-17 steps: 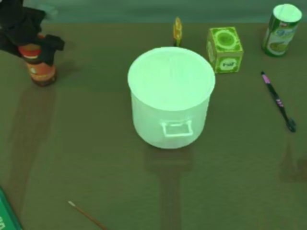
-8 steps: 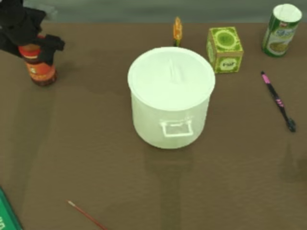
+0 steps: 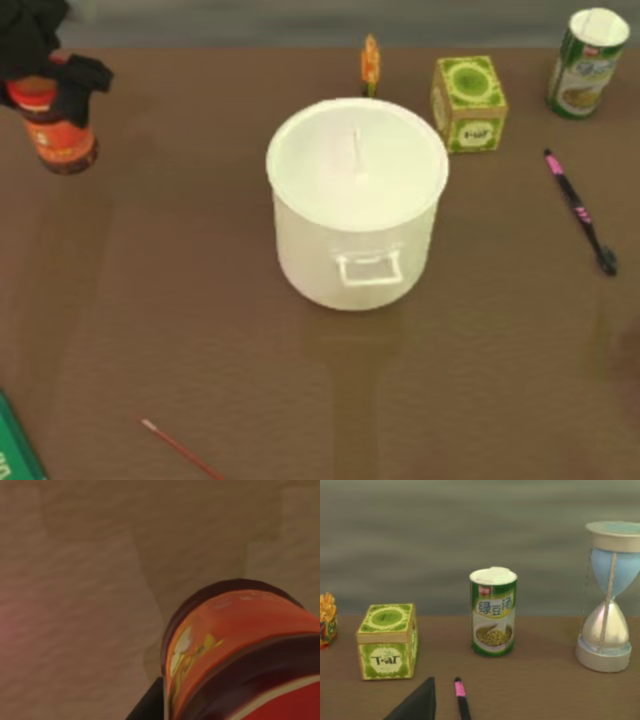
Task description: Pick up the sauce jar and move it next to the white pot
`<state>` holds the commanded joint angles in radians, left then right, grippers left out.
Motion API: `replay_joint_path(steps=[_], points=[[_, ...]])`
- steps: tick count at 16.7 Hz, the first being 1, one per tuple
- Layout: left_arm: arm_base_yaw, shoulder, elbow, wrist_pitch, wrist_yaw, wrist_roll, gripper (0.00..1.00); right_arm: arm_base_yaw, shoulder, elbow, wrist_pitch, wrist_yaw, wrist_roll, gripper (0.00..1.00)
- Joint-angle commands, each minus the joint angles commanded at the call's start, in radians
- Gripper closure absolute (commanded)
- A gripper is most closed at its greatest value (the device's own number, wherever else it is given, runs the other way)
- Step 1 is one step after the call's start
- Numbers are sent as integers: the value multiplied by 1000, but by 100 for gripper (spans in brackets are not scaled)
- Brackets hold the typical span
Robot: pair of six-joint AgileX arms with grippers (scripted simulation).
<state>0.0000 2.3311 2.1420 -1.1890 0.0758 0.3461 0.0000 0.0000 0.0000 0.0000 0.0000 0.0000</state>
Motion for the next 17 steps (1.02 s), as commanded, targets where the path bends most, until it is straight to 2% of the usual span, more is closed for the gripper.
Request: replay_joint_path(steps=[5,12,14,17], points=[[13,-229,-222,-8,-1,-1,100,0,0,0,0,0,0,0],[8,-255,-248,-9,-2,-1,100,0,0,0,0,0,0,0],[-11,-259,-266,6,-12,-36,100,0,0,0,0,0,0,0],[-76,-272,-327,51,-39,-162,100,0,0,0,0,0,0,0]])
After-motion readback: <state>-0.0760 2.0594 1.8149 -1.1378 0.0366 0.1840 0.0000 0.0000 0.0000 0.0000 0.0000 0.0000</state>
